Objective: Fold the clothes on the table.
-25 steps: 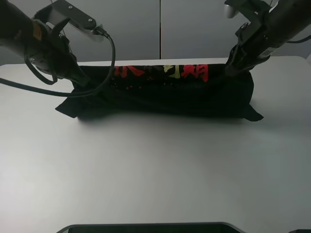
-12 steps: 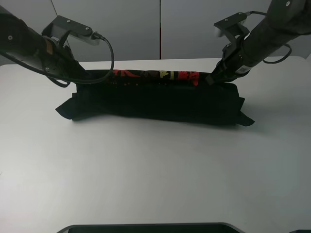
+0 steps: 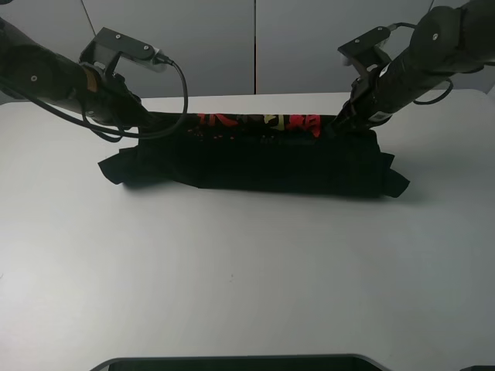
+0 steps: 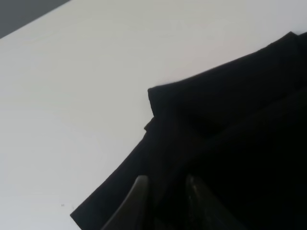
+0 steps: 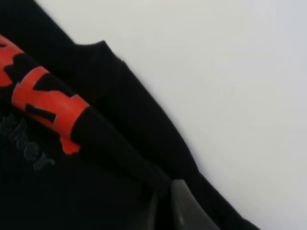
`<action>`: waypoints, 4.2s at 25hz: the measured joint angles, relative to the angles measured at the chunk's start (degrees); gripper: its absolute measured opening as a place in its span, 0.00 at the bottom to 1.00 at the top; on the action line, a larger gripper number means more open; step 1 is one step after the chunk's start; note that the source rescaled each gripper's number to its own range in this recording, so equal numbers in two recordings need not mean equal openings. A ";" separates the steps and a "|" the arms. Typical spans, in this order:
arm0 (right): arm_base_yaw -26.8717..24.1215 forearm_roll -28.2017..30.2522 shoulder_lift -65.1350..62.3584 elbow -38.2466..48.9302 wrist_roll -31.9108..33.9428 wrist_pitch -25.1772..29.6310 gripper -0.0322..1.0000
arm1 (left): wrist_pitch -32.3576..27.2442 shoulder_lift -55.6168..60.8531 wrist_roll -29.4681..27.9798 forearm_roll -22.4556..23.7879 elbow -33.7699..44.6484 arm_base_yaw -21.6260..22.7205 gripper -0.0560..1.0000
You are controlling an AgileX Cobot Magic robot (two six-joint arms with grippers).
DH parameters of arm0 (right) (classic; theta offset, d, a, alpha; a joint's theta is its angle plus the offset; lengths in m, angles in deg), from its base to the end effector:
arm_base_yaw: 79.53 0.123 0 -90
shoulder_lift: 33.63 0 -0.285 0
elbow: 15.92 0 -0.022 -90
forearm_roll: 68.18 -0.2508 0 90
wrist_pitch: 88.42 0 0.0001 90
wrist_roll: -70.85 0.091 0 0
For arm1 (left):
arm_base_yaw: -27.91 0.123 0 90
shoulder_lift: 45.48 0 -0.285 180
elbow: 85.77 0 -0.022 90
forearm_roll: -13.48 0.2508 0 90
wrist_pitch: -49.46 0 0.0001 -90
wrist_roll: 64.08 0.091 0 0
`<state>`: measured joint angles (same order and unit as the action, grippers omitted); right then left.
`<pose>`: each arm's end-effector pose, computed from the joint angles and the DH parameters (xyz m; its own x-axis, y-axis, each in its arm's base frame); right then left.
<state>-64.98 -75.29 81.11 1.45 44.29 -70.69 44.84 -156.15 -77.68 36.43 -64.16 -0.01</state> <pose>0.3533 0.0952 0.1514 -0.6953 -0.5299 -0.4856 -0.5364 0.8322 -0.1401 0.3225 -0.1676 0.1711 -0.5605 0.4795 -0.6752 0.5465 0.8268 0.1335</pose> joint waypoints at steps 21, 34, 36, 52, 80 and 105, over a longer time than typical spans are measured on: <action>0.00 1.58 0.66 -3.27 22.16 7.99 1.00 | -17.35 -1.45 -1.80 -9.87 -7.26 3.92 0.94; 0.00 1.58 0.66 -7.56 25.53 19.74 1.00 | -30.26 -9.66 17.84 -33.38 -13.95 3.92 0.94; 0.00 1.58 0.66 -7.56 25.65 20.15 1.00 | -30.39 -11.53 17.84 -33.52 -14.33 3.92 0.94; -0.21 3.96 4.58 -7.56 33.03 23.27 1.00 | -28.01 -15.52 15.52 -30.46 -14.33 3.92 0.94; -2.52 8.08 12.01 -7.77 39.36 21.48 1.00 | -28.51 -15.52 16.52 -29.45 -14.33 3.92 0.94; -2.60 0.29 10.61 -7.91 28.31 24.49 0.16 | -28.51 -15.52 16.58 -29.32 -14.33 3.92 0.94</action>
<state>-67.58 -75.00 91.72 -6.46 72.60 -46.20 16.34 -171.66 -61.10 7.11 -78.49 3.92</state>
